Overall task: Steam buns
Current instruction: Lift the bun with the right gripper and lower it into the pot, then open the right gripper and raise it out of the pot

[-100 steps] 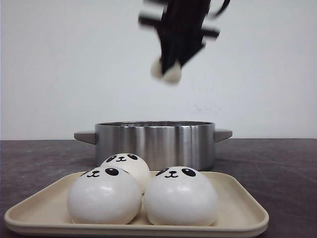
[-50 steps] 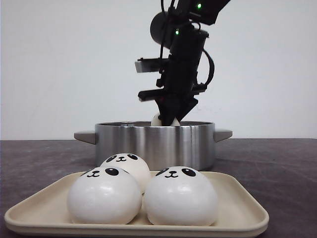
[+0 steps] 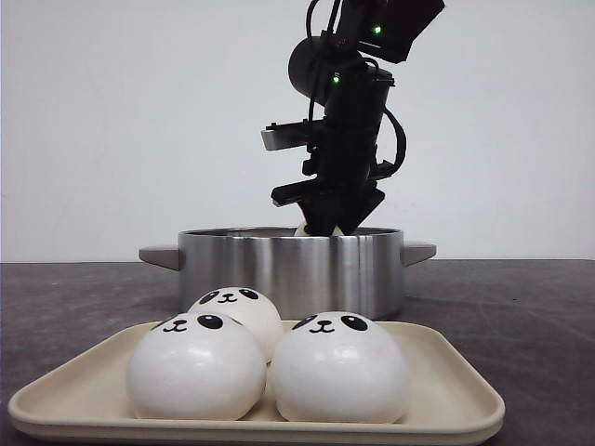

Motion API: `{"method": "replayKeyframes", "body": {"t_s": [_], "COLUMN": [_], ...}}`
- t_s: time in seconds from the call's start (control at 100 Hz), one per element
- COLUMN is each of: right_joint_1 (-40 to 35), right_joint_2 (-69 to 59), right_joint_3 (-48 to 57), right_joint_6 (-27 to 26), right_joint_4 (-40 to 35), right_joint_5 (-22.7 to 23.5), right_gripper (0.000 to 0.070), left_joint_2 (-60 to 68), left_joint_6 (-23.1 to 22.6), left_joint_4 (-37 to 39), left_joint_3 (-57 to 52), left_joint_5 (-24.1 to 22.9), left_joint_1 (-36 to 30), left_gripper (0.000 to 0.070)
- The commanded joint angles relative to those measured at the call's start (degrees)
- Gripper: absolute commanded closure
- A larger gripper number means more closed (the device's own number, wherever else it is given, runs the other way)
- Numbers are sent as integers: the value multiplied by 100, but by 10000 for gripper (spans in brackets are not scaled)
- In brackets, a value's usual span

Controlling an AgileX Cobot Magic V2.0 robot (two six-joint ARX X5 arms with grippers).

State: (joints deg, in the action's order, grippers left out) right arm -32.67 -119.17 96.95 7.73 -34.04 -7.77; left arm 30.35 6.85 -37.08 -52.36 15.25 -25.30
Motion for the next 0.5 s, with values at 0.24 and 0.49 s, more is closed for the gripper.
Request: {"method": "replayKeyframes", "body": {"t_s": [0.24,0.49], "right_joint_1": [-46,-46], "right_joint_2": [-116,-116], "right_joint_3": [122,122], "right_joint_6": [118,173], "right_joint_4": [74,61], "right_joint_5": [-179,-321], "right_gripper": [337,195], "left_joint_2": [33,33], "left_joint_6": [15,15], "left_joint_4": [66,66], "left_joint_3": [-94,-94], "left_joint_5": [-4,-4], "left_joint_1": [-28,-28], "left_gripper": [28,28]}}
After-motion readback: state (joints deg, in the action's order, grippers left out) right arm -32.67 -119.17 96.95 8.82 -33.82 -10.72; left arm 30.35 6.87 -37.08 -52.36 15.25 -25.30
